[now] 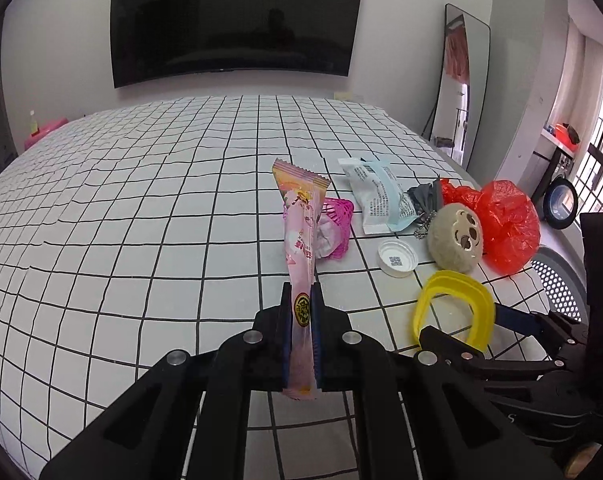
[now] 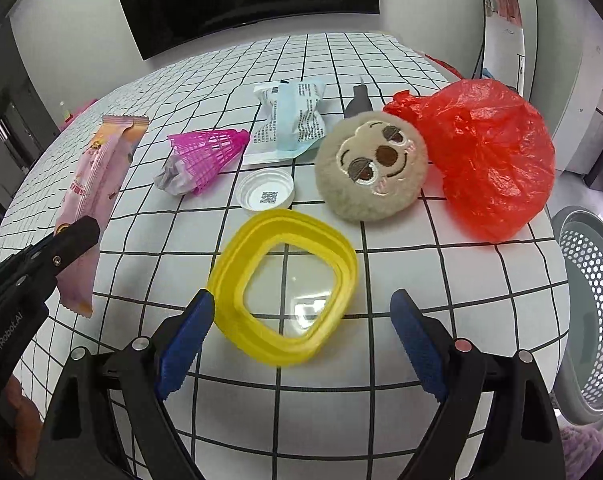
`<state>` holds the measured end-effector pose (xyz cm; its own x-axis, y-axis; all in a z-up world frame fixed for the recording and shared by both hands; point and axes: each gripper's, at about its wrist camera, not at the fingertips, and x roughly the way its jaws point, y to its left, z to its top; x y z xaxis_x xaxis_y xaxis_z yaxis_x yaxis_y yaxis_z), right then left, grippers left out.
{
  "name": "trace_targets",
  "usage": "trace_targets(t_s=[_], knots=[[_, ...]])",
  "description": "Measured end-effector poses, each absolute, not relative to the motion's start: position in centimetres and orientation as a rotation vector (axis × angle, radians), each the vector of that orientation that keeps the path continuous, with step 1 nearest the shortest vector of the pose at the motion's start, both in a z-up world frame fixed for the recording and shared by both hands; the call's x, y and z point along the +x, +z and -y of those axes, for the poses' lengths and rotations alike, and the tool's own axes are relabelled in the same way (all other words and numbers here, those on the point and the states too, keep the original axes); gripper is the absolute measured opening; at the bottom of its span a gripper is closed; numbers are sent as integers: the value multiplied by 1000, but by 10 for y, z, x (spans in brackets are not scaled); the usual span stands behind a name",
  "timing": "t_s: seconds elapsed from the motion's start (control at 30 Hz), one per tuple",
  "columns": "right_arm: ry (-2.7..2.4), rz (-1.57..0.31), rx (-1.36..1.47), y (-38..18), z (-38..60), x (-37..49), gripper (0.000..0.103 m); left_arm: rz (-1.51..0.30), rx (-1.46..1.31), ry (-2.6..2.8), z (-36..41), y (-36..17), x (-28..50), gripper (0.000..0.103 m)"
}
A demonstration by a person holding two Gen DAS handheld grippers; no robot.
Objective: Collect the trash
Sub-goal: 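Carry the pink wrapper and yellow lid in both tools over the grey basket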
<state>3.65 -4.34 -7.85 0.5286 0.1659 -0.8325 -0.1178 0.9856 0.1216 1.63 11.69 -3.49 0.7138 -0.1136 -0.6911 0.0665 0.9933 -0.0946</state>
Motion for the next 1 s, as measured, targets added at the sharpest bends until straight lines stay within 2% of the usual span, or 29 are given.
trace_targets(t_s=[0.9,1.0], knots=[[195,-1032,41,-82,46,5,85,-784,-83,-110,-121,-36,6,9],[208,-1024,51,-80,50,8,72,-784,-77,-115,-118,-35,3,9]])
